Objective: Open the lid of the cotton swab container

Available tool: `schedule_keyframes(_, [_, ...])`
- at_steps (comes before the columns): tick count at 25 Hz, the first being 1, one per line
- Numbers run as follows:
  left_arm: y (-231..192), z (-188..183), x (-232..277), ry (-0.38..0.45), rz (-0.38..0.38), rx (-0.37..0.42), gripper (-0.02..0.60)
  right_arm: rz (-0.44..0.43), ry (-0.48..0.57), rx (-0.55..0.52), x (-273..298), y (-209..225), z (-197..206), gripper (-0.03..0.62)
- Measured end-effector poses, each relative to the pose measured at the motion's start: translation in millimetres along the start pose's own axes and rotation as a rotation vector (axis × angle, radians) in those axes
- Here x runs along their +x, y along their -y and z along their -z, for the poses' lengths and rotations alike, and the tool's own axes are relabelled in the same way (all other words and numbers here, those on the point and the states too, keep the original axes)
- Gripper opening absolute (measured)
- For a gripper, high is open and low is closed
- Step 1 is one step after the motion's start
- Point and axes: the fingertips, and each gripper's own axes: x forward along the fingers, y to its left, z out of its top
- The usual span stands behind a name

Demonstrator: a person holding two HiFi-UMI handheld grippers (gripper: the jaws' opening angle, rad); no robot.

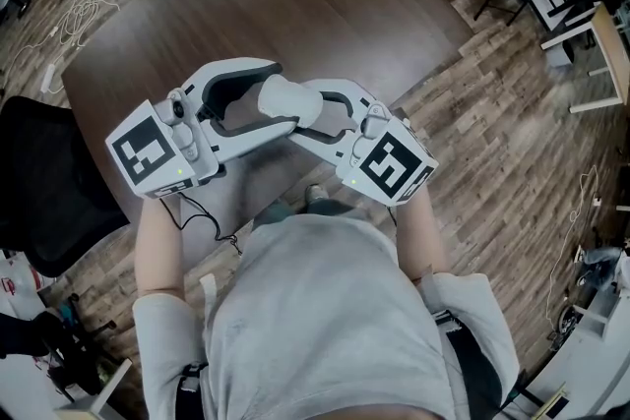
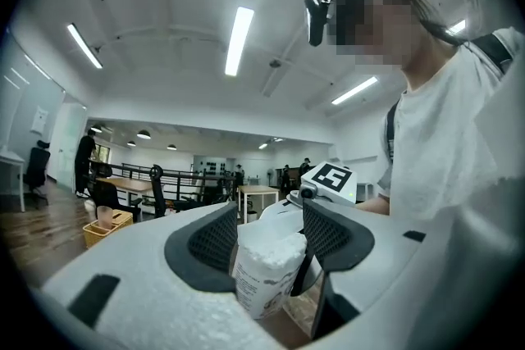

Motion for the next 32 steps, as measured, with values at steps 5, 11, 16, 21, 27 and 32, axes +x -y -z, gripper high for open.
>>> schedule_keyframes(5, [-2.9,-8.0,-1.2,0.04,-0.004,0.01,0.25,0.001,0.017,0.032,-0.1,-1.3,-2.1,0.192])
schedule_keyframes(11, [-25.4,-18.9,0.7,0.059,-0.104,0.072,0.249,-0.018,-0.026,-0.008,5.5,-11.4,5.0,0.192])
schedule_keyframes(16, [-37.8,-14.1,4.3,0.014,-0.175,0.107,0.225,-0.045,-0.02,-0.017,9.5,-21.2,2.8,0.192])
schedule_keyframes(21, [-39.2,-15.8,6.1,0.013,-0.19,0.113,0.218,-0.052,0.012,0.02,8.4,-22.9,-1.2,0.192])
schedule_keyframes(27, [-44.6,-22.1,-5.3,0.042,-0.291,0.131,0.218,0.035,0.03,0.13,1.2,-7.1,6.1,0.192])
schedule_keyframes(32, [-48.5,-21.8,-21.4,0.065,-0.421,0.132,0.202,0.185,0.035,0.228,-8.8,20.1,13.8,0.192])
